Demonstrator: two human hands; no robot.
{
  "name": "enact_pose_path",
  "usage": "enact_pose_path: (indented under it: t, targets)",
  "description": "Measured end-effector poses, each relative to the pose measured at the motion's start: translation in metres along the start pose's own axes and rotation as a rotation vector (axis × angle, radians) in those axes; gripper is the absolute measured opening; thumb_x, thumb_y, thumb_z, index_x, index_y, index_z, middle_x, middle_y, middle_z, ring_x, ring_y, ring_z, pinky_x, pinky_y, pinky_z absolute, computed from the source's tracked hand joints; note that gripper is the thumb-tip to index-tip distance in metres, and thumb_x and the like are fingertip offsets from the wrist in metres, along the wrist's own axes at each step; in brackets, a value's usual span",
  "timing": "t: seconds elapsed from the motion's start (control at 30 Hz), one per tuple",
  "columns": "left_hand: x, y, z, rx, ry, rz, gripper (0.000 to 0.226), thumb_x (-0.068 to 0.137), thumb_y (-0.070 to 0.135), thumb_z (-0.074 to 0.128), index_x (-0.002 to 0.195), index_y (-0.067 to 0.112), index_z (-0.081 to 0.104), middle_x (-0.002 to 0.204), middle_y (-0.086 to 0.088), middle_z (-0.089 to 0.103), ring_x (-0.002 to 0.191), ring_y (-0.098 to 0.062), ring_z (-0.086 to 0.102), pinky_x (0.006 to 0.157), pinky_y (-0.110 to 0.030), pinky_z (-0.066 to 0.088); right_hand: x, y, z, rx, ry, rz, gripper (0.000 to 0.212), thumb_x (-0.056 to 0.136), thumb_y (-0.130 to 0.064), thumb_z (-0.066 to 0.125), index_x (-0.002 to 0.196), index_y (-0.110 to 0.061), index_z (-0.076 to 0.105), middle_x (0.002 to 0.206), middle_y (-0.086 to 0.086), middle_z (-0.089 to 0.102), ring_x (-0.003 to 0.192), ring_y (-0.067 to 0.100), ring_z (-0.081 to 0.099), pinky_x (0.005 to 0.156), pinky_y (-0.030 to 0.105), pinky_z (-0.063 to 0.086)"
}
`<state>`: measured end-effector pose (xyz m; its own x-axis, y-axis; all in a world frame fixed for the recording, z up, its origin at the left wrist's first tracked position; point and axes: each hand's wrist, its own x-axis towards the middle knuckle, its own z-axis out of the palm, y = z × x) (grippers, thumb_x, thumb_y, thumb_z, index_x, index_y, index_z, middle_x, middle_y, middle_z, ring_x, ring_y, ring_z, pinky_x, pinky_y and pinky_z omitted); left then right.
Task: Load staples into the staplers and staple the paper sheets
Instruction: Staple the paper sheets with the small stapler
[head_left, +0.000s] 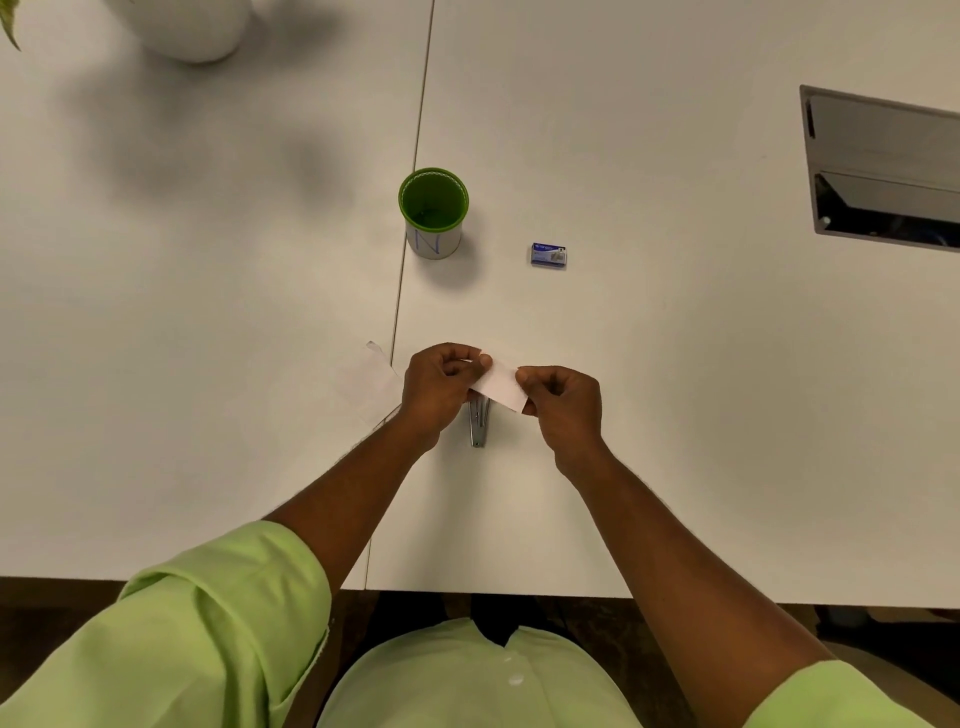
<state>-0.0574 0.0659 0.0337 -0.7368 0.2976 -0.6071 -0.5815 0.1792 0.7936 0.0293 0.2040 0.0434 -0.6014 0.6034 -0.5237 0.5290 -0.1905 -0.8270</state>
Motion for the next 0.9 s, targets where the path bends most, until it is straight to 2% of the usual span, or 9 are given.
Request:
enact_pose_path:
  t: [0.1, 0.2, 0.3, 0.4, 0.5, 0.63, 0.73, 0.8, 0.9]
  targets:
    - [-0.005, -0.003, 0.003, -0.08, -0.037, -0.082, 0.017, 0.089, 0.017, 0.076, 0.102, 0.009, 0.069, 0.098, -0.015, 0.075, 0.093, -0.026, 0.075, 0.082, -0.038, 0.063, -0.002, 0.002, 0.003, 0.119, 0.074, 0.05, 0.005, 0.088, -0.008, 0.076, 0.085, -0.012, 0.075, 0.088, 0.001, 0.076, 0.077, 0.011, 0.073, 0.062, 0.022, 0.059]
    - [-0.011, -0.007, 0.006, -0.122, -0.042, -0.126, 0.012, 0.091, 0.013, 0.075, 0.09, 0.005, 0.067, 0.086, -0.014, 0.076, 0.083, -0.025, 0.077, 0.074, -0.033, 0.063, -0.005, 0.002, 0.005, 0.225, 0.105, 0.085, 0.002, 0.089, -0.005, 0.074, 0.089, -0.007, 0.075, 0.089, 0.003, 0.076, 0.077, 0.01, 0.074, 0.064, 0.024, 0.06]
    - [-0.01, -0.007, 0.008, -0.153, 0.024, -0.128, 0.015, 0.09, 0.014, 0.075, 0.093, -0.001, 0.07, 0.08, -0.012, 0.075, 0.077, -0.024, 0.076, 0.072, -0.032, 0.062, -0.007, 0.003, 0.008, 0.313, 0.094, 0.121, 0.003, 0.088, -0.003, 0.074, 0.089, -0.006, 0.074, 0.091, 0.006, 0.076, 0.081, 0.016, 0.075, 0.067, 0.027, 0.061]
    - [-0.01, -0.008, 0.008, -0.173, 0.085, -0.129, 0.017, 0.091, 0.016, 0.074, 0.099, 0.0, 0.073, 0.087, -0.013, 0.077, 0.078, -0.023, 0.076, 0.072, -0.032, 0.063, -0.01, 0.006, 0.01, 0.293, 0.058, 0.143, 0.005, 0.087, -0.005, 0.076, 0.091, -0.007, 0.075, 0.089, 0.006, 0.076, 0.081, 0.019, 0.075, 0.068, 0.027, 0.062]
    - [-0.007, -0.009, 0.006, -0.14, 0.112, -0.091, 0.01, 0.091, 0.015, 0.074, 0.091, 0.005, 0.073, 0.086, -0.013, 0.077, 0.077, -0.024, 0.076, 0.068, -0.032, 0.063, -0.01, 0.01, 0.008, 0.242, 0.038, 0.144, 0.008, 0.084, -0.009, 0.08, 0.092, -0.011, 0.077, 0.086, 0.002, 0.078, 0.08, 0.018, 0.075, 0.067, 0.026, 0.061]
    - [0.0, -0.01, 0.001, -0.045, 0.135, -0.054, 0.01, 0.089, 0.012, 0.076, 0.086, 0.005, 0.071, 0.084, -0.016, 0.076, 0.076, -0.028, 0.076, 0.071, -0.038, 0.063, -0.003, 0.014, -0.002, 0.098, 0.122, 0.077, 0.013, 0.08, -0.018, 0.084, 0.092, -0.015, 0.079, 0.089, -0.001, 0.078, 0.083, 0.017, 0.074, 0.067, 0.027, 0.058]
    - [0.002, -0.011, -0.002, 0.004, 0.132, -0.059, 0.011, 0.088, 0.011, 0.077, 0.081, 0.007, 0.069, 0.079, -0.015, 0.075, 0.073, -0.027, 0.076, 0.07, -0.038, 0.064, 0.007, 0.019, -0.015, -0.18, 0.272, -0.009, 0.023, 0.078, -0.026, 0.086, 0.098, -0.021, 0.076, 0.088, -0.008, 0.074, 0.082, 0.007, 0.07, 0.081, 0.03, 0.058]
    - [0.002, -0.013, -0.002, 0.029, 0.119, -0.058, 0.012, 0.088, 0.011, 0.077, 0.079, 0.009, 0.068, 0.078, -0.015, 0.075, 0.07, -0.027, 0.075, 0.067, -0.036, 0.064, 0.013, 0.024, -0.023, -0.37, 0.328, -0.067, 0.032, 0.078, -0.028, 0.084, 0.107, -0.022, 0.071, 0.097, -0.005, 0.069, 0.091, 0.012, 0.067, 0.086, 0.03, 0.053]
    - [0.002, -0.017, -0.001, 0.054, 0.105, -0.061, 0.014, 0.087, 0.01, 0.078, 0.078, 0.01, 0.067, 0.079, -0.014, 0.074, 0.069, -0.028, 0.074, 0.065, -0.035, 0.063, 0.023, 0.035, -0.032, -0.621, 0.319, -0.096, 0.051, 0.078, -0.033, 0.084, 0.122, -0.017, 0.064, 0.117, 0.003, 0.061, 0.11, 0.023, 0.059, 0.089, 0.029, 0.044]
